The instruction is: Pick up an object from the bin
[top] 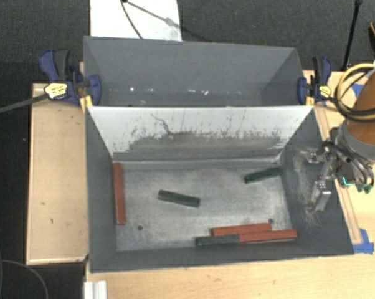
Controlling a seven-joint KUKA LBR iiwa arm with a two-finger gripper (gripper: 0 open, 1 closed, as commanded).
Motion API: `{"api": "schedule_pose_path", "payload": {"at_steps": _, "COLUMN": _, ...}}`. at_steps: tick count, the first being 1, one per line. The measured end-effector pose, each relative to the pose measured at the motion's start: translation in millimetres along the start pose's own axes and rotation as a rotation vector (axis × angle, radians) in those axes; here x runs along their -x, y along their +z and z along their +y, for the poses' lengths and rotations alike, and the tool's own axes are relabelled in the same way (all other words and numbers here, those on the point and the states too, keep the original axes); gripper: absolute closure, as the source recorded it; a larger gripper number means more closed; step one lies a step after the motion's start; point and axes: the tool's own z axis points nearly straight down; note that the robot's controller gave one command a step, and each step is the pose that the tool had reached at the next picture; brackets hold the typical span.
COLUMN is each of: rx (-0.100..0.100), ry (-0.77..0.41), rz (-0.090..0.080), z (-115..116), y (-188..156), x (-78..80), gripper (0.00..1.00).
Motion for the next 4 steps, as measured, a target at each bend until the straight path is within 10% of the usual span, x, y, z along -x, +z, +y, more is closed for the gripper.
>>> {"api": "schedule_pose_path", "payload": {"at_steps": 1, "rx": 0.0, "ry": -0.149, "rz": -0.004, "z": 32.4, "y": 152.4, "x": 60.1, "gripper": 0.0}}
{"api": "schedule_pose_path", "payload": {"at_steps": 2, "rx": -0.003, "ry": -0.154, "rz": -0.014, "z": 31.0, "y": 146.3, "x": 62.9, "gripper": 1.0}}
{"api": "schedule_pose_path", "payload": {"at_steps": 3, "rx": -0.002, "ry": -0.154, "rz": -0.009, "z": 31.1, "y": 148.3, "x": 61.2, "gripper": 0.0}}
{"api": "schedule_pose_path", "payload": {"at_steps": 4, "rx": -0.002, "ry": -0.157, "rz": -0.009, "z": 31.1, "y": 148.5, "x": 61.0, "gripper": 1.0}}
